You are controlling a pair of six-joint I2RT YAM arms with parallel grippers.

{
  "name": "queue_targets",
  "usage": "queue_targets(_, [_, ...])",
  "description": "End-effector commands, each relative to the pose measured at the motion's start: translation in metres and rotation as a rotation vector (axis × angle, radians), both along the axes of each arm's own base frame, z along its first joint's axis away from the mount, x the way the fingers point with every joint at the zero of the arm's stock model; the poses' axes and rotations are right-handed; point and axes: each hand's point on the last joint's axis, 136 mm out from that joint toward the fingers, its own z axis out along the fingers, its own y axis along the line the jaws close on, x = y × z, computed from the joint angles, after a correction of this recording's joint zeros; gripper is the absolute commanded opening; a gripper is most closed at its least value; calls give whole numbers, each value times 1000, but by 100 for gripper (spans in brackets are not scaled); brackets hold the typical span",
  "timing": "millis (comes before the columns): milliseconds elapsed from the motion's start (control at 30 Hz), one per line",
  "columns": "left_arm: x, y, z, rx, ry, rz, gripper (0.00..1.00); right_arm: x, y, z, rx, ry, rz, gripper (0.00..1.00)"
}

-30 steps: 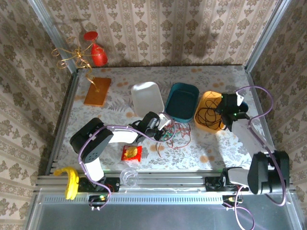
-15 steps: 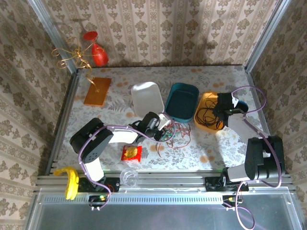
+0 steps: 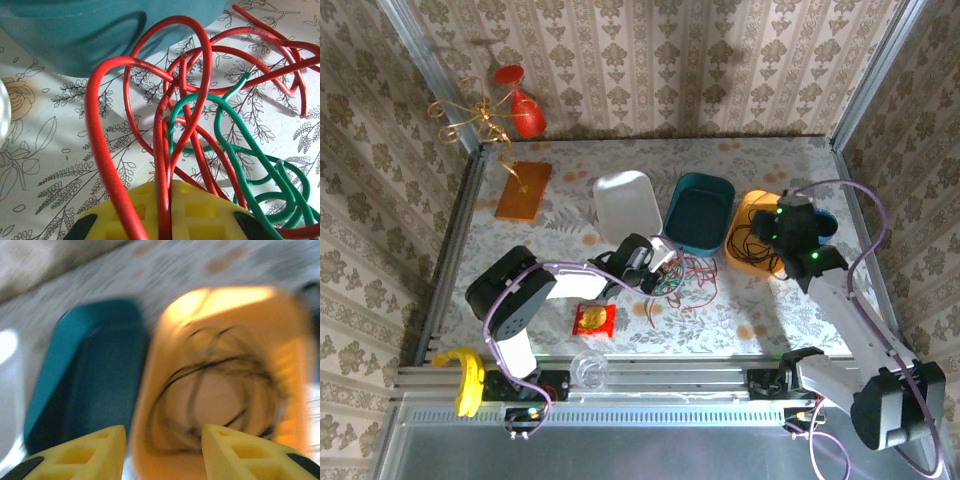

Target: Untangle the cables

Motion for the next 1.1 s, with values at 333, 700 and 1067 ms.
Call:
queue_targets(333, [-2, 15, -13, 42, 33, 36, 0, -95, 89, -128, -17, 534, 324, 45])
queue_targets(700, [-1, 16, -12, 42, 31, 44, 0, -95, 99, -166, -29, 677, 345, 32])
queue_targets(1067, [-1, 18, -15, 56, 38, 47, 6, -70, 80, -105, -137, 504, 228, 0])
